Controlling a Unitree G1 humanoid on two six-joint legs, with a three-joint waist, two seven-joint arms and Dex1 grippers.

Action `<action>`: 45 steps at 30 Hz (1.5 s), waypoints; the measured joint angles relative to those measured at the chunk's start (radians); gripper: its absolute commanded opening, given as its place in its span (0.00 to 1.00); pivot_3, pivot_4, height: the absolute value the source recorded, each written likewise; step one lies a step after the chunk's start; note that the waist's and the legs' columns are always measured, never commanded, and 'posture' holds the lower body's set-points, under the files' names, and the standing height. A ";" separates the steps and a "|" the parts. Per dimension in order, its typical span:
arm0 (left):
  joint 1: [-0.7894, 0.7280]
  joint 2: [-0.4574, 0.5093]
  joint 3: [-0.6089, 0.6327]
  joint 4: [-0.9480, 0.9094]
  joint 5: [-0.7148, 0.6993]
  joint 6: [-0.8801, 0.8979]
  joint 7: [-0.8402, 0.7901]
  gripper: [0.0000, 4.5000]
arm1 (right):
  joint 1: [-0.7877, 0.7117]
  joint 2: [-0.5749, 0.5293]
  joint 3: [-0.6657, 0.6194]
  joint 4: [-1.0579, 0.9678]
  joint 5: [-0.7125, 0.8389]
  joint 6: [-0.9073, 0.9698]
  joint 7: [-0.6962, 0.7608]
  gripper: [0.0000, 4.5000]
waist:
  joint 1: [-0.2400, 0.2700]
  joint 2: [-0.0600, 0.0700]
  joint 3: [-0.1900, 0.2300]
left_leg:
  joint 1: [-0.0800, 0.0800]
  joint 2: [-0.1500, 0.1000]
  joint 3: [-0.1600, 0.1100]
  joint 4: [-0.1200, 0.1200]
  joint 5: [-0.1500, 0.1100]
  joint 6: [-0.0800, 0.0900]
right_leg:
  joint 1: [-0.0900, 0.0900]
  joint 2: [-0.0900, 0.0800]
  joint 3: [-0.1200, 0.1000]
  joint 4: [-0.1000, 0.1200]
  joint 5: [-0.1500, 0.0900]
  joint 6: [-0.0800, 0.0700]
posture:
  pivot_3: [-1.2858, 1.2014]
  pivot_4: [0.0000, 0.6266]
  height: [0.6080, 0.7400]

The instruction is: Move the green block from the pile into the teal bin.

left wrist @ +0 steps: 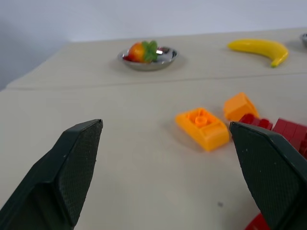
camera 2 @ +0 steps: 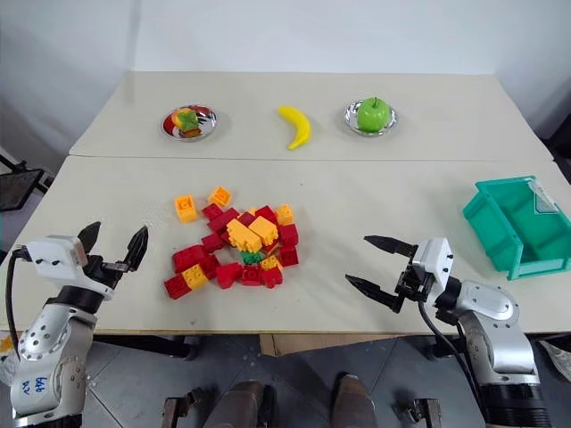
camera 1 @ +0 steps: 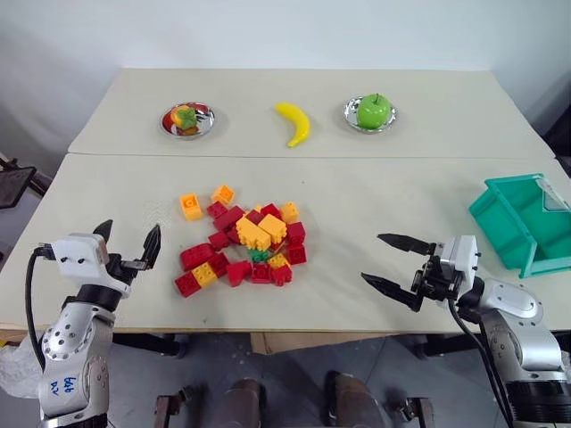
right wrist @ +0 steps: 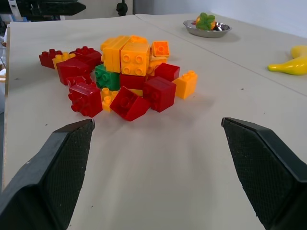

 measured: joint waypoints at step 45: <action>-0.429 0.171 -0.532 0.260 -0.035 0.168 -0.724 0.01 | -0.131 -0.065 -0.004 0.074 -0.001 0.021 0.038 1.00 | 0.000 0.001 0.001 | 0.002 0.006 0.008 0.002 -0.005 -0.001 | -0.002 0.007 0.002 0.001 -0.001 -0.003 | 0.52 0.24 1.00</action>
